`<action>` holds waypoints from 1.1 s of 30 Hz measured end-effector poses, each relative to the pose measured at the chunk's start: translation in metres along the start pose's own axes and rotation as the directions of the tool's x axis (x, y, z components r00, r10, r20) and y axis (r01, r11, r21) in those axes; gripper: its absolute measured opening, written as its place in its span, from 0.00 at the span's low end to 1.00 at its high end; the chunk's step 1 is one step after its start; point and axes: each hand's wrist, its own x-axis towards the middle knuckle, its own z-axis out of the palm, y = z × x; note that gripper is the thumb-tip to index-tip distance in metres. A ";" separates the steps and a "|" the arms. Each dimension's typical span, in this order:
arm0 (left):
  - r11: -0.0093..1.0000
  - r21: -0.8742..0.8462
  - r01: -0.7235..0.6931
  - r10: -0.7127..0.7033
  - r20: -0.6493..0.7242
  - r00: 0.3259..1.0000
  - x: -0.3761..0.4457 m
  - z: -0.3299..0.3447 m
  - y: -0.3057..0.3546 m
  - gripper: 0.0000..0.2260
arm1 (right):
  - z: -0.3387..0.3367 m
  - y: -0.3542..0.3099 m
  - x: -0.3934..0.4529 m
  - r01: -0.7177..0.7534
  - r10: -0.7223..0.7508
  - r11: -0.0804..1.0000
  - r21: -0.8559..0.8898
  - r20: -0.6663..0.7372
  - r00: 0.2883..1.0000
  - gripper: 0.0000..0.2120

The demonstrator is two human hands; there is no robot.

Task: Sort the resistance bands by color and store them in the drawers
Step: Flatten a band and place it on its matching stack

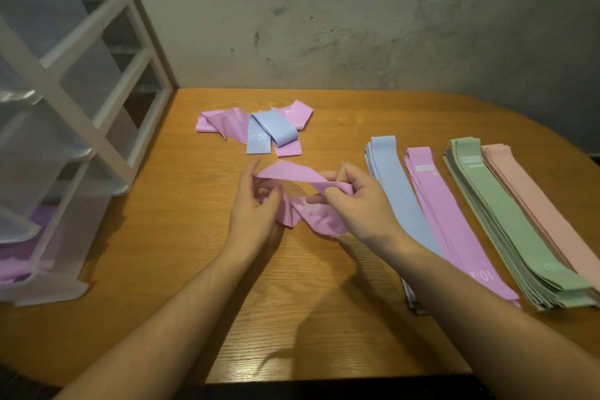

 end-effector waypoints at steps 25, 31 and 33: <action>0.980 -0.198 0.003 0.061 0.316 0.947 -0.030 0.005 0.070 0.06 | -0.034 -0.009 -0.040 -0.239 0.218 0.971 -0.001 0.409 0.886 0.31; 0.985 -0.143 -0.093 0.139 0.357 0.924 -0.038 0.010 0.088 0.07 | -0.030 -0.017 -0.036 -0.284 0.223 0.932 0.227 0.260 0.940 0.17; 0.987 -0.099 -0.125 0.153 0.378 0.913 -0.037 0.010 0.089 0.06 | -0.032 -0.022 -0.035 -0.270 0.211 0.920 0.285 0.219 0.952 0.14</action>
